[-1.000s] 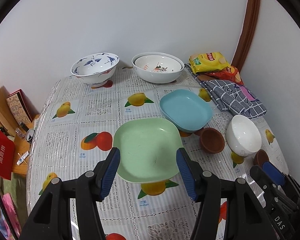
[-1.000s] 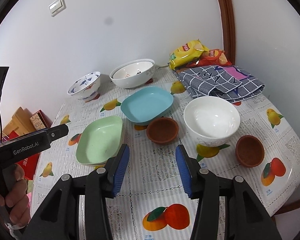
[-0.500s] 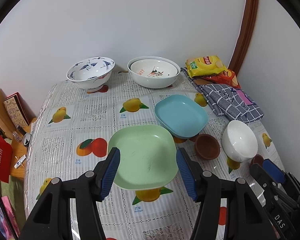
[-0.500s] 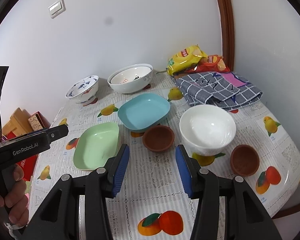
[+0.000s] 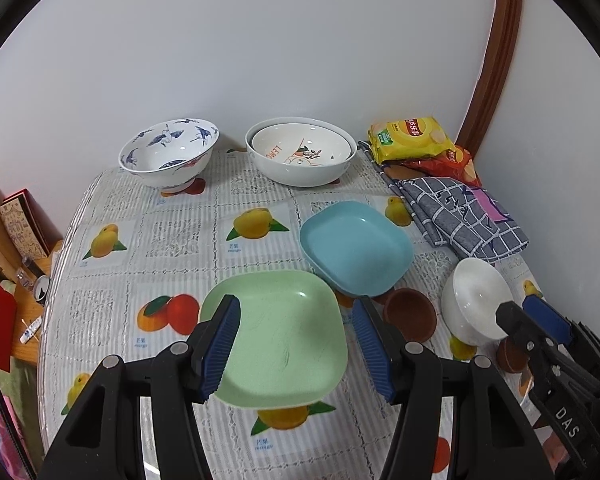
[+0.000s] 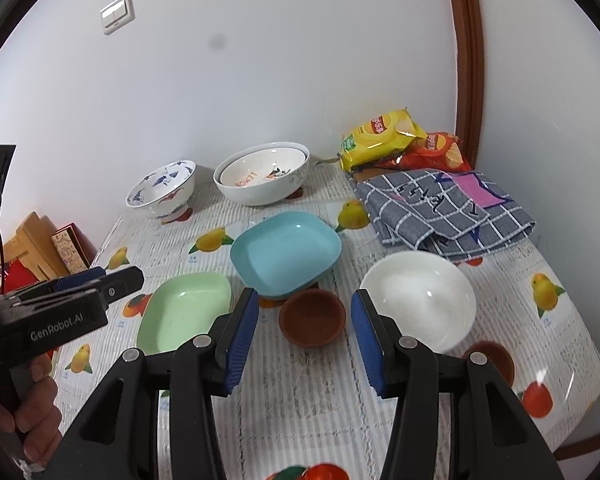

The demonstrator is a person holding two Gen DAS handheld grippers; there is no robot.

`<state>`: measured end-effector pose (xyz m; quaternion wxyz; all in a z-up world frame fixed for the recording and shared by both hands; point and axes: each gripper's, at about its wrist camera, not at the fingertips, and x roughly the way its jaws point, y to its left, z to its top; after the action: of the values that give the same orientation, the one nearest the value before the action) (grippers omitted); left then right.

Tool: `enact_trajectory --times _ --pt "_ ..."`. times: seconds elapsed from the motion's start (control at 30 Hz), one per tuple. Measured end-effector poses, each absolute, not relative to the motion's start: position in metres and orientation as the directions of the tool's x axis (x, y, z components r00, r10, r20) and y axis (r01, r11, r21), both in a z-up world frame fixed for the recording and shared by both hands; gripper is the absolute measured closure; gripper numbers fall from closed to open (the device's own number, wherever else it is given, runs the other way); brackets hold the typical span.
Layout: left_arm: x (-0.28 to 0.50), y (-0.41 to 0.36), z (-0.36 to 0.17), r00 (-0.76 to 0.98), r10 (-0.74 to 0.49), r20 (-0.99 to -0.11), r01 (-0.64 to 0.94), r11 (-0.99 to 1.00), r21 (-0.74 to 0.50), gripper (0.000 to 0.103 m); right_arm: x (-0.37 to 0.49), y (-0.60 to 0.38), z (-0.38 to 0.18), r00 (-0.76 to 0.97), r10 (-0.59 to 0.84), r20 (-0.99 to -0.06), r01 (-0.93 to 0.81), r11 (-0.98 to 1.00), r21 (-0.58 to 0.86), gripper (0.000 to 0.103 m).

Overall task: Organize plates and bowls
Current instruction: 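Move both grippers to the rim of the light-blue plate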

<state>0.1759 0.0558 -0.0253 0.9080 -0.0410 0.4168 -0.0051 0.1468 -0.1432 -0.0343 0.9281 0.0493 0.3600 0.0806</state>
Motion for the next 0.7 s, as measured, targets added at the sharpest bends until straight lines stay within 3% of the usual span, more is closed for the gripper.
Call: enact_trajectory --times 0.7 --pt "0.294 0.046 -0.081 0.564 -0.054 -0.824 -0.009 0.997 -0.071 0.047 0.287 -0.134 -0.093 0.625 0.153 -0.766 -0.077 0.988 0.135 0.055"
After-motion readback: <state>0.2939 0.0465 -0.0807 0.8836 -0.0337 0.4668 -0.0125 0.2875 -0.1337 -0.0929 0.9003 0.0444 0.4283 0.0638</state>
